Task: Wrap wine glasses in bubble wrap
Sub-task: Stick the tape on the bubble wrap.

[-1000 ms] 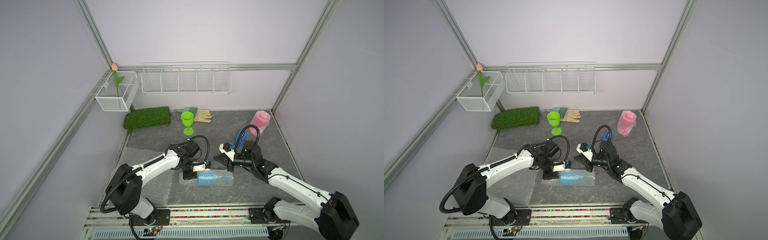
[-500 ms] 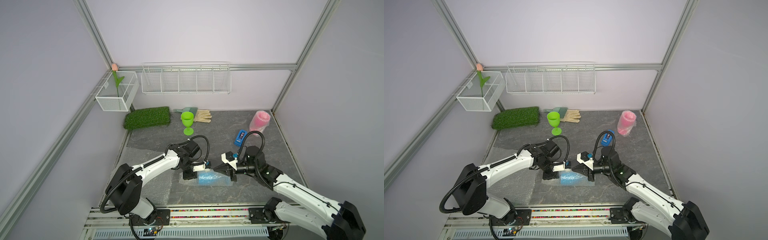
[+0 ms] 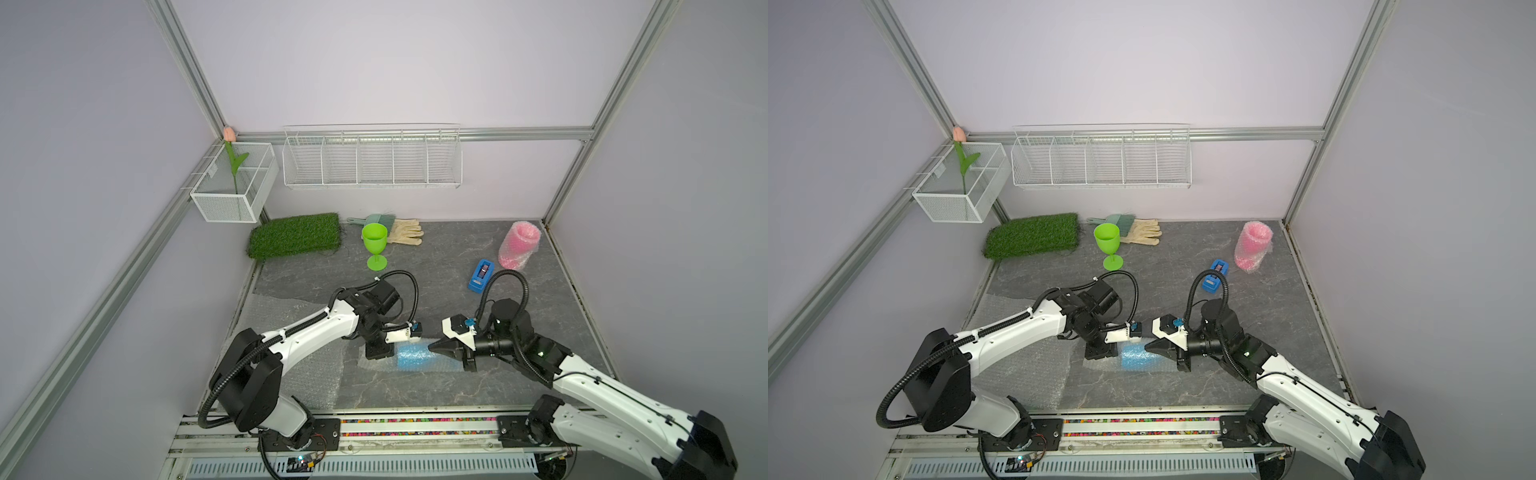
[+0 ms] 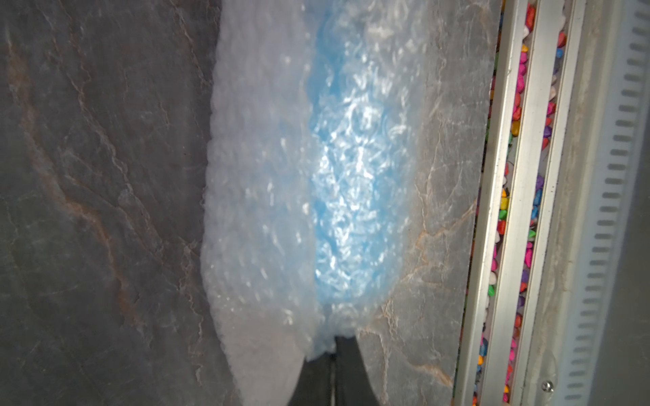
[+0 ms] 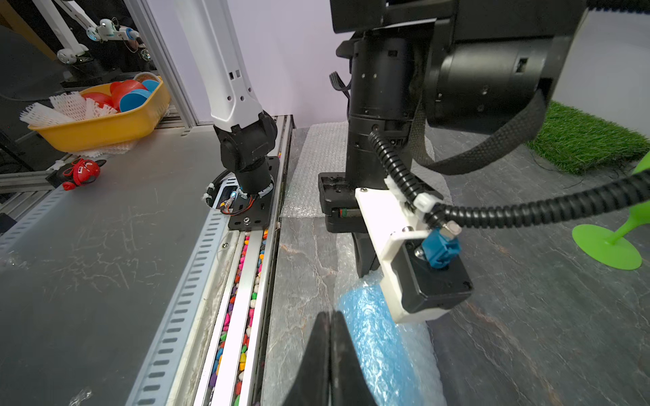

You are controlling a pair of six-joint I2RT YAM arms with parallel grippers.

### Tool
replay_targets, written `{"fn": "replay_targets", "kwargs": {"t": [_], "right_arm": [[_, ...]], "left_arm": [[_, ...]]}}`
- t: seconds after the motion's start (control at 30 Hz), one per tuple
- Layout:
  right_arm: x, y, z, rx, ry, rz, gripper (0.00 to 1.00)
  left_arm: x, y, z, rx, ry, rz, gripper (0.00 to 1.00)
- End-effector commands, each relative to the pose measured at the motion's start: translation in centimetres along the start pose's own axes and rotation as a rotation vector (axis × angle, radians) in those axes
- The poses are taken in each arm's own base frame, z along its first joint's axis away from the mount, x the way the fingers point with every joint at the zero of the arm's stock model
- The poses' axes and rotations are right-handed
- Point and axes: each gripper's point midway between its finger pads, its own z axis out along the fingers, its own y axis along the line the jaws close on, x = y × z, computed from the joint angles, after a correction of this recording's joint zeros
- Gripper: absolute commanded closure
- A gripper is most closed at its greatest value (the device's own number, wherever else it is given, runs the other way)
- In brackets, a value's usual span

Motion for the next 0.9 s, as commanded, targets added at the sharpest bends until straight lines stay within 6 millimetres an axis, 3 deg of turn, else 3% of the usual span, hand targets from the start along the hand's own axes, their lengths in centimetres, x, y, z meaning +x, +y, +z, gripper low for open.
{"fn": "replay_targets", "kwargs": {"t": [0.0, 0.1, 0.2, 0.33, 0.5, 0.87], "right_arm": [[-0.6, 1.2, 0.1, -0.074, -0.031, -0.042, 0.93], [-1.9, 3.3, -0.4, -0.186, -0.055, -0.008, 0.93], [-1.9, 4.8, -1.0, -0.233, -0.056, 0.000, 0.93], [-2.1, 5.3, -1.3, -0.238, -0.067, -0.007, 0.93], [-0.2, 2.5, -0.4, -0.088, 0.009, -0.024, 0.93], [0.9, -4.5, -0.2, 0.111, -0.033, -0.023, 0.93]], "left_arm": [[0.0, -0.6, -0.2, 0.011, -0.005, 0.031, 1.00], [0.0, -0.5, -0.1, 0.014, -0.002, 0.031, 1.00], [0.0, -0.5, -0.1, 0.018, -0.001, 0.031, 1.00], [0.0, -0.6, 0.0, 0.019, 0.003, 0.029, 1.00], [0.0, -0.7, -0.2, 0.015, -0.004, 0.032, 1.00], [0.1, -0.7, -0.2, 0.014, -0.002, 0.029, 1.00]]}}
